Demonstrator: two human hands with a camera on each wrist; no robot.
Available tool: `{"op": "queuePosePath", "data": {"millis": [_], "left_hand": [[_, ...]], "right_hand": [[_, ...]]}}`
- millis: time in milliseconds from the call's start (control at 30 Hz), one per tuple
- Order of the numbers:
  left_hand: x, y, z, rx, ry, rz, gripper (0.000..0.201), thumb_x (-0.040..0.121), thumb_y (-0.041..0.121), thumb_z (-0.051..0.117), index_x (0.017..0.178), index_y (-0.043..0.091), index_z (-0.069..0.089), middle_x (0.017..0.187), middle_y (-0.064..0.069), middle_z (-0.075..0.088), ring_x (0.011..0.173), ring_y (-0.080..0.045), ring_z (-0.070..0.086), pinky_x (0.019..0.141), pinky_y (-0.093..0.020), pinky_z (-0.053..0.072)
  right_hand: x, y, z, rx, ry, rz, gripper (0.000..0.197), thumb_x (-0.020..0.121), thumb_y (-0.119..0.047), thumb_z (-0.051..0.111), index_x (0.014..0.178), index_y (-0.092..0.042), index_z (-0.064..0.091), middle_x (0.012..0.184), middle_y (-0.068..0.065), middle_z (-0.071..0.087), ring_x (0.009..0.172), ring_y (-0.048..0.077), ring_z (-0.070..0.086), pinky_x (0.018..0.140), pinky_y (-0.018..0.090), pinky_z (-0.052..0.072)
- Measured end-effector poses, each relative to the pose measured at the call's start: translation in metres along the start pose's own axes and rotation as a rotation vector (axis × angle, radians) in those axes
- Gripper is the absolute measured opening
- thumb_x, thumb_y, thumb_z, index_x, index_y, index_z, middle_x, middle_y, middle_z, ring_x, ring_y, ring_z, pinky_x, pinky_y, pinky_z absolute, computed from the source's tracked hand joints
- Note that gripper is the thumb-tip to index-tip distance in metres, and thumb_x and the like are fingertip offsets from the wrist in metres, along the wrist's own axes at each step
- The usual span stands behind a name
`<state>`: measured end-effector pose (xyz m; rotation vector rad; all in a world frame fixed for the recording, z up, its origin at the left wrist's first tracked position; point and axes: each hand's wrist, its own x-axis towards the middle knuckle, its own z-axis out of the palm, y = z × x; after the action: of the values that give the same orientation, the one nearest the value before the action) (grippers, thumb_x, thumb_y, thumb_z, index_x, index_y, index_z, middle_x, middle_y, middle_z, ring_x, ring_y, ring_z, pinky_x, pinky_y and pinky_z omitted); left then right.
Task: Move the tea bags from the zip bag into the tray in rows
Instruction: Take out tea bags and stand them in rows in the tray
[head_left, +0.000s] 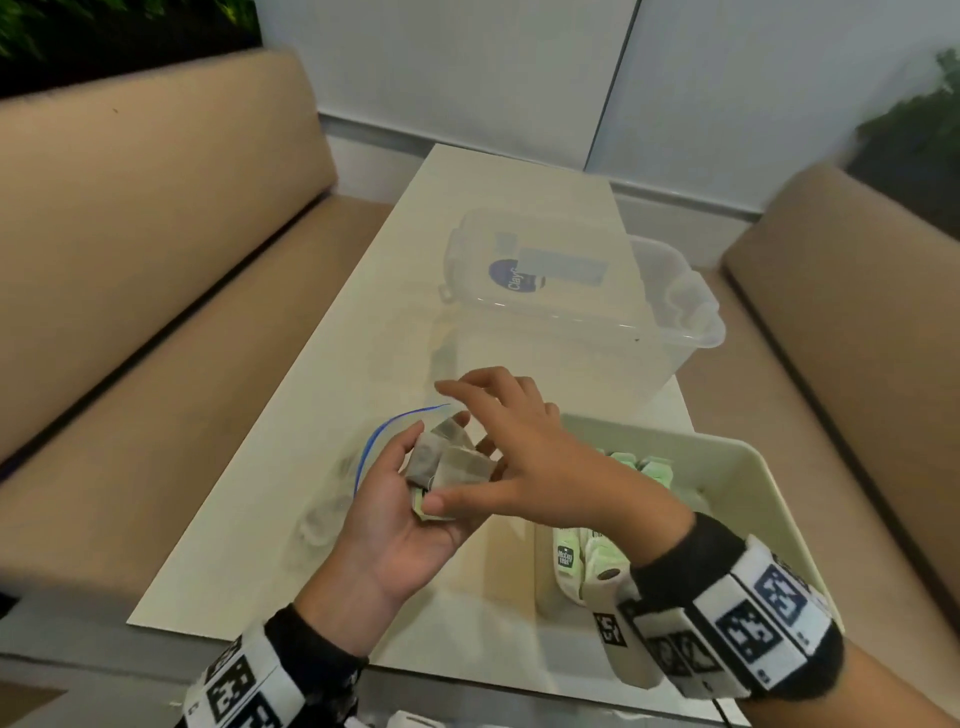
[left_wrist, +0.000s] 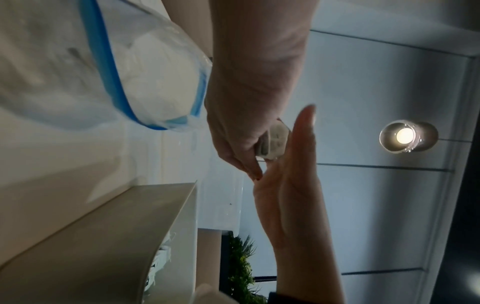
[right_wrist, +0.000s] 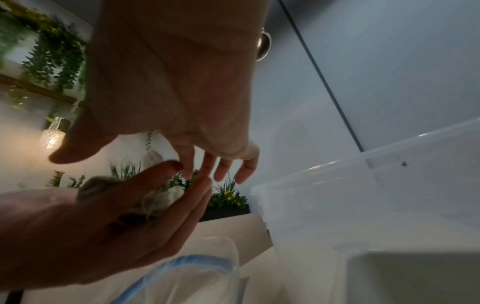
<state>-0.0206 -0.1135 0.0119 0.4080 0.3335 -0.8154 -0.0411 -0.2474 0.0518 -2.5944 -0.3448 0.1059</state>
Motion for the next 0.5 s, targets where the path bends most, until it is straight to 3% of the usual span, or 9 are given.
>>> {"op": "queuePosePath", "data": {"millis": [67, 133, 233, 333, 400, 467, 500], "left_hand": [[0.0, 0.001, -0.003, -0.052, -0.028, -0.012, 0.036, 0.095, 0.035, 0.046, 0.116, 0.01, 0.063, 0.108, -0.019, 0.068, 0.071, -0.035, 0.071, 0.048, -0.035, 0.055], [0.002, 0.0, -0.006, -0.081, -0.06, -0.033, 0.044, 0.094, 0.036, 0.046, 0.125, 0.008, 0.059, 0.124, -0.019, 0.062, 0.086, -0.039, 0.069, 0.058, -0.042, 0.058], [0.004, -0.003, -0.007, -0.124, -0.124, -0.037, 0.047, 0.091, 0.035, 0.048, 0.129, 0.008, 0.055, 0.106, -0.019, 0.068, 0.083, -0.037, 0.07, 0.072, -0.052, 0.057], [0.007, -0.006, -0.009, -0.077, -0.128, -0.043, 0.048, 0.089, 0.035, 0.05, 0.131, 0.011, 0.054, 0.103, -0.018, 0.07, 0.081, -0.034, 0.071, 0.077, -0.056, 0.055], [0.009, -0.006, -0.012, -0.036, -0.116, -0.065, 0.053, 0.086, 0.035, 0.055, 0.135, 0.013, 0.053, 0.108, -0.017, 0.069, 0.085, -0.034, 0.07, 0.079, -0.051, 0.055], [0.009, -0.006, -0.014, -0.017, -0.104, -0.094, 0.06, 0.075, 0.031, 0.067, 0.131, 0.014, 0.056, 0.103, -0.014, 0.07, 0.086, -0.034, 0.067, 0.073, -0.043, 0.059], [0.01, -0.007, -0.015, 0.001, -0.093, -0.104, 0.063, 0.066, 0.026, 0.072, 0.126, 0.014, 0.059, 0.101, -0.012, 0.07, 0.085, -0.034, 0.066, 0.068, -0.039, 0.06]], "right_hand": [[-0.006, 0.004, -0.004, 0.085, 0.069, -0.046, 0.071, 0.07, -0.054, 0.073, 0.131, -0.035, 0.042, 0.121, -0.014, 0.038, 0.111, 0.001, 0.034, 0.094, 0.015, 0.036], [-0.008, 0.009, -0.003, 0.096, 0.118, -0.079, 0.051, 0.074, -0.042, 0.075, 0.119, -0.027, 0.057, 0.108, -0.009, 0.049, 0.099, -0.001, 0.044, 0.08, 0.003, 0.039], [-0.007, 0.017, 0.004, 0.046, 0.212, -0.098, 0.02, 0.085, -0.027, 0.067, 0.103, -0.019, 0.068, 0.09, -0.004, 0.059, 0.082, 0.004, 0.053, 0.067, 0.005, 0.038], [-0.007, 0.02, 0.001, 0.077, 0.247, -0.054, 0.012, 0.087, -0.02, 0.063, 0.096, -0.021, 0.071, 0.078, -0.012, 0.06, 0.073, 0.001, 0.053, 0.062, 0.007, 0.035], [-0.009, 0.019, -0.008, 0.15, 0.227, -0.036, 0.013, 0.086, -0.016, 0.065, 0.093, -0.026, 0.072, 0.079, -0.017, 0.057, 0.073, 0.003, 0.052, 0.062, 0.007, 0.035], [-0.012, 0.018, -0.022, 0.252, 0.168, -0.026, 0.017, 0.083, -0.015, 0.068, 0.09, -0.03, 0.072, 0.084, -0.011, 0.051, 0.074, 0.006, 0.049, 0.062, 0.011, 0.036], [-0.014, 0.016, -0.03, 0.328, 0.12, -0.036, 0.017, 0.083, -0.011, 0.068, 0.09, -0.026, 0.072, 0.083, -0.006, 0.047, 0.073, 0.005, 0.048, 0.063, 0.012, 0.036]]}}
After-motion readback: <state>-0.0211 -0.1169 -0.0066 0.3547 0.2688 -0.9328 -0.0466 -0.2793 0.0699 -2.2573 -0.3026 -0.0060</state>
